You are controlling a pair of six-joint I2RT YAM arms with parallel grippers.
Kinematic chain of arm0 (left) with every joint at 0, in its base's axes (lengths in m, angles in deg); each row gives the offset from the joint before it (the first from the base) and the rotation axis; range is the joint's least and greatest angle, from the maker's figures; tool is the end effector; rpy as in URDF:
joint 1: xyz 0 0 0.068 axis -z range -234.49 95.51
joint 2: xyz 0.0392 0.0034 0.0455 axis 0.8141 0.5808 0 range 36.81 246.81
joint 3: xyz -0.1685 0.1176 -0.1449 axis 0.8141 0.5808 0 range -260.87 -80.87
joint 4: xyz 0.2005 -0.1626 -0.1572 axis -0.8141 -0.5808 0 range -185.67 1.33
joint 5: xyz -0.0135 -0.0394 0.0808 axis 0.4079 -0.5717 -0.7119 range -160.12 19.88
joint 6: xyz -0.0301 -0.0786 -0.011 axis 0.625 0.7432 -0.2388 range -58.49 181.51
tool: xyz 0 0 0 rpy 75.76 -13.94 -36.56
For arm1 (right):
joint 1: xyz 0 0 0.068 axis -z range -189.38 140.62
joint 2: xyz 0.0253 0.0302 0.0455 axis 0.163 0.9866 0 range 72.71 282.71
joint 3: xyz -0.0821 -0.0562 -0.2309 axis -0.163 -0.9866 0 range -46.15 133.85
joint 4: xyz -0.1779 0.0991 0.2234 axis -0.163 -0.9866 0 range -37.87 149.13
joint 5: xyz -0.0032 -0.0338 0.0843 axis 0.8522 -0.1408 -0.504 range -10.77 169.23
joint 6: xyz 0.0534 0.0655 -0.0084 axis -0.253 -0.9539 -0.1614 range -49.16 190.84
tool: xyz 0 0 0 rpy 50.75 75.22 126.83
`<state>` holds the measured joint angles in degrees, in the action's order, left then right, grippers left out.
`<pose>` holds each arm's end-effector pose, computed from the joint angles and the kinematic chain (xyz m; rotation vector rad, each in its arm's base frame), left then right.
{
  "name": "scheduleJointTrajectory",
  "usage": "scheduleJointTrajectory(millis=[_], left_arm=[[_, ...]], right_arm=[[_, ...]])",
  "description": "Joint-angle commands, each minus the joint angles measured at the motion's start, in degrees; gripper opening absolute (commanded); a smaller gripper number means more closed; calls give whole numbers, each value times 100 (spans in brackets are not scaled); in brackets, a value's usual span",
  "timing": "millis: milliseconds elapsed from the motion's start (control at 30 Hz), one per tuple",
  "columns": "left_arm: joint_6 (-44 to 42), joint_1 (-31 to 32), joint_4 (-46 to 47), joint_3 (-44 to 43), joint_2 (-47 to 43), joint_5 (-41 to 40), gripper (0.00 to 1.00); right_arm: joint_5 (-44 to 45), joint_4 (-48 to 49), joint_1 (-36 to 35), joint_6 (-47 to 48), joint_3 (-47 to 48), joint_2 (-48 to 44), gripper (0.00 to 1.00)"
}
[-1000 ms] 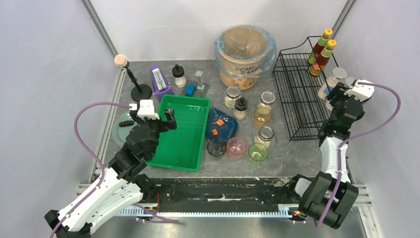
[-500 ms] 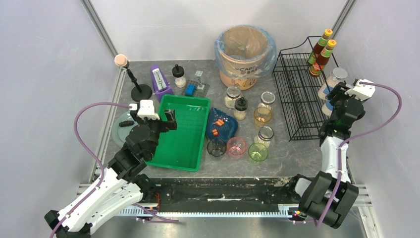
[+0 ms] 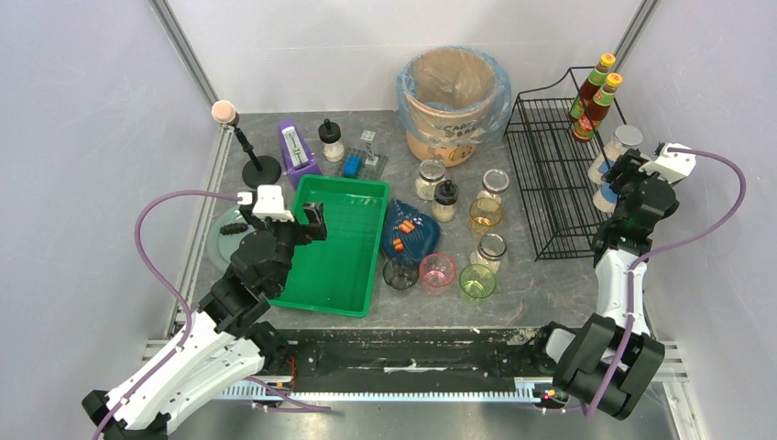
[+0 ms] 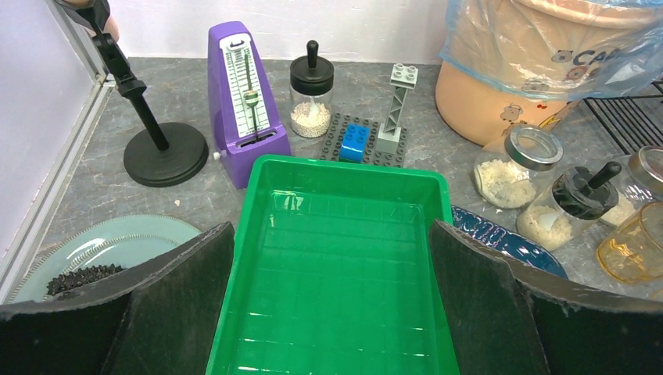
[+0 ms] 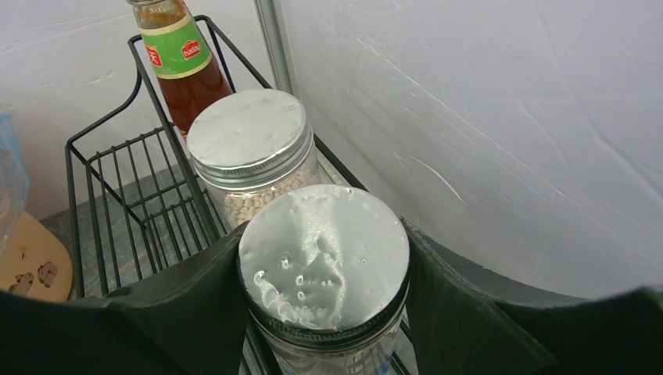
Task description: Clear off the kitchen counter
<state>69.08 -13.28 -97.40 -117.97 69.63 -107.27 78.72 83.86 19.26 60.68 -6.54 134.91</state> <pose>0.2047 -0.1194 0.3156 -0.0127 1.6339 -0.1187 0.3030 -0.1647 0.2776 0.5044 1.4535 -0.2498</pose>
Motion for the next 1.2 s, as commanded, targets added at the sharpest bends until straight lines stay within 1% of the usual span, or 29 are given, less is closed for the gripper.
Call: scheduleJointTrajectory(millis=[0,200,267,400,533,733,833,900,1000,1167], left_arm=[[244,-25,249,17,-46,30,100],[344,-25,223,-10,42,174,100],[383,-25,210,-25,96,254,100],[446,-34,167,-100,302,418,100],[442,-34,66,-221,476,498,100],[584,-34,-199,-480,637,599,100],[669,-34,-348,-560,712,697,100],[699,-34,-421,-593,755,725,100],[694,-34,-463,-601,820,744,100],[527,-34,-336,-632,977,744,100]], right_arm=[[-151,210,-4,12,313,-235,70],[-9,-473,-1,247,574,-706,92],[16,-663,-8,271,667,-928,98],[175,-948,-71,100,875,-1306,98],[73,-1645,-469,117,1435,-1288,98],[-730,-2641,-1208,25,2103,-962,98],[-997,-3240,-1763,102,2381,-677,98],[-1079,-3494,-2091,128,2406,-562,98],[-1195,-3481,-2587,128,2149,-547,98],[-1062,-3550,-3706,448,1833,-318,98]])
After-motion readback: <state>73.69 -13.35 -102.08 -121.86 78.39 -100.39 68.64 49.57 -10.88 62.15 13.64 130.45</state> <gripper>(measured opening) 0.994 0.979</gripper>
